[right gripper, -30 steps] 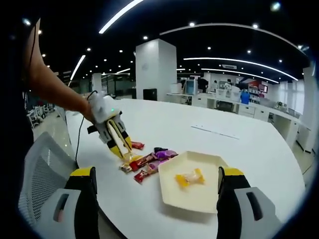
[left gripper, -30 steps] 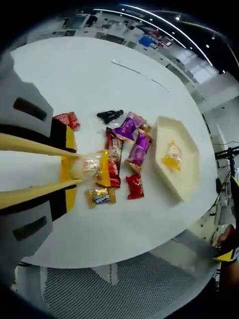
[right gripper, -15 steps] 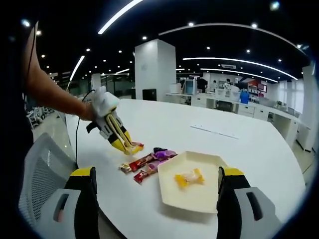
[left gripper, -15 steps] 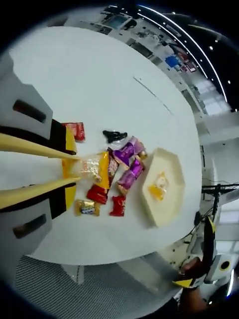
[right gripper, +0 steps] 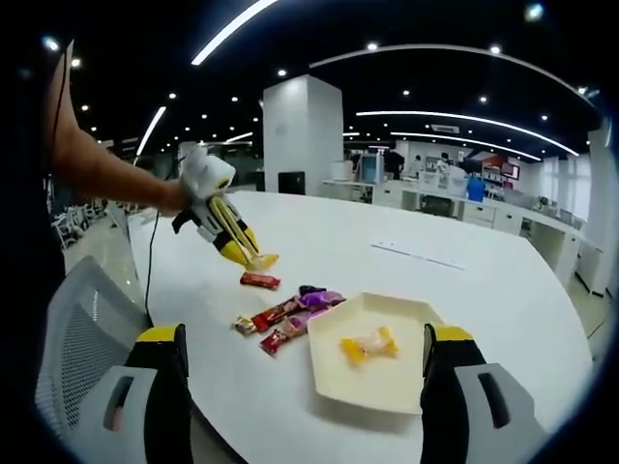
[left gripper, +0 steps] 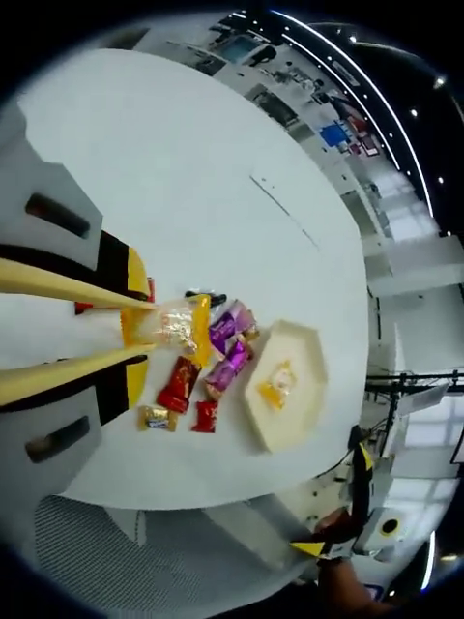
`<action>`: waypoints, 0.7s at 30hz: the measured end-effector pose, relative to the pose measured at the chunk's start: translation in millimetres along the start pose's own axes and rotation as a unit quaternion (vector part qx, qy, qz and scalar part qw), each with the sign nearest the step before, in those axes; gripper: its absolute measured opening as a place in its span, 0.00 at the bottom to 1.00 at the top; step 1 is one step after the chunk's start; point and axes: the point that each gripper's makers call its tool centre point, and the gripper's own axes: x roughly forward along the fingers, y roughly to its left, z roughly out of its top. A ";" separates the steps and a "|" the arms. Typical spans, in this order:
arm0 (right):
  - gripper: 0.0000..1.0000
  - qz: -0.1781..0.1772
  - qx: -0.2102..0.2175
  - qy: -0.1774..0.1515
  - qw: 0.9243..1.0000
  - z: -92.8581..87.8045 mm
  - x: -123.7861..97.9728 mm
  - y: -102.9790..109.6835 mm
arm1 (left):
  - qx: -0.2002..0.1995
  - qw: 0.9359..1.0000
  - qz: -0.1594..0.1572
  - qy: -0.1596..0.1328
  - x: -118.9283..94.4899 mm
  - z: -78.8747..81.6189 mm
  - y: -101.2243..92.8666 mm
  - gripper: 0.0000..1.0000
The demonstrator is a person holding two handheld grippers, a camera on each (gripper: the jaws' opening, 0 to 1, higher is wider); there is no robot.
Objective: Place the target food into the container with the food tongs after gripping and lifting it, then release it inside without dropping or visibly crushing the food.
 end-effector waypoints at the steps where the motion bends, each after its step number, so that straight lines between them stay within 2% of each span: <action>1: 0.99 0.000 0.000 0.000 1.000 -0.1 0.0 -0.1 | 0.001 1.000 0.000 0.001 0.0 0.4 1.2 0.18; 6: 0.99 -0.001 -0.001 0.002 1.000 -0.6 0.1 -0.5 | 0.005 1.000 -0.004 -0.002 0.8 8.2 1.5 0.18; 21: 0.99 -0.009 0.003 -0.005 1.000 1.6 -1.8 -3.4 | 0.044 0.998 -0.041 0.002 25.8 53.6 -18.2 0.18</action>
